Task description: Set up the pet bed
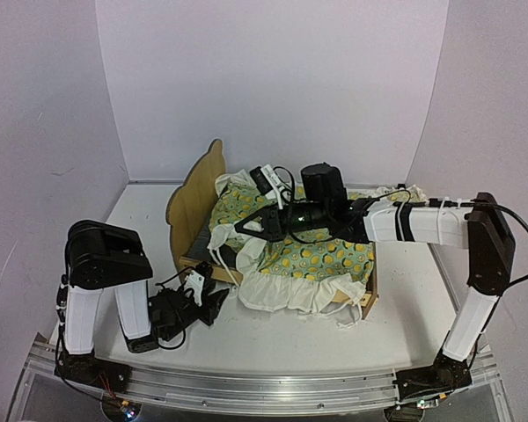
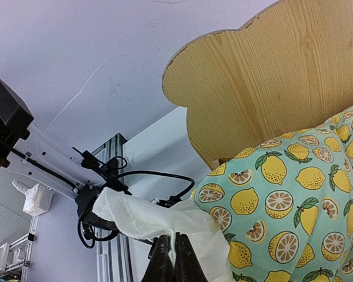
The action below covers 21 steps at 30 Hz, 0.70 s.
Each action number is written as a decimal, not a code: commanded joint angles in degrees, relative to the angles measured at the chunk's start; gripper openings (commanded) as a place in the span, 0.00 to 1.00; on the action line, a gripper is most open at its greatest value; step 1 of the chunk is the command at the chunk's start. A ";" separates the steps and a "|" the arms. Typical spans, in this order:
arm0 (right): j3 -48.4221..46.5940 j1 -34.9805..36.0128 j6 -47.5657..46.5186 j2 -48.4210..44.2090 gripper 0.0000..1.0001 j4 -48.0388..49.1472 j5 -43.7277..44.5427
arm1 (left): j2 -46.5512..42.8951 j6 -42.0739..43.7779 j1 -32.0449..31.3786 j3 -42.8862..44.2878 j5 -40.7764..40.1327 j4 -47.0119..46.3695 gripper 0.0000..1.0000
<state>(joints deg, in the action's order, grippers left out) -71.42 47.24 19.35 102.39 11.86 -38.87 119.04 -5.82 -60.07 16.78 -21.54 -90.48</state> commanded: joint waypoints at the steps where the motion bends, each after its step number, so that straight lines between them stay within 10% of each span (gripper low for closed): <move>1: -2.77 1.07 0.32 -1.74 0.00 2.91 0.62 | 3.80 1.66 -0.22 2.36 -4.46 -10.51 0.41; 13: -4.19 2.94 1.11 -1.78 0.00 2.83 1.61 | 8.71 3.14 -0.13 9.94 -12.04 -10.51 0.50; 21: -6.02 4.12 0.74 -1.99 0.00 1.28 2.12 | 9.19 5.60 1.04 12.82 -15.08 -10.57 0.29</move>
<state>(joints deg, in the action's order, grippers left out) -74.04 50.37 20.01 102.39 11.35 -37.17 128.57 -2.83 -60.03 27.03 -34.54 -90.13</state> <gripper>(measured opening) 0.024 0.363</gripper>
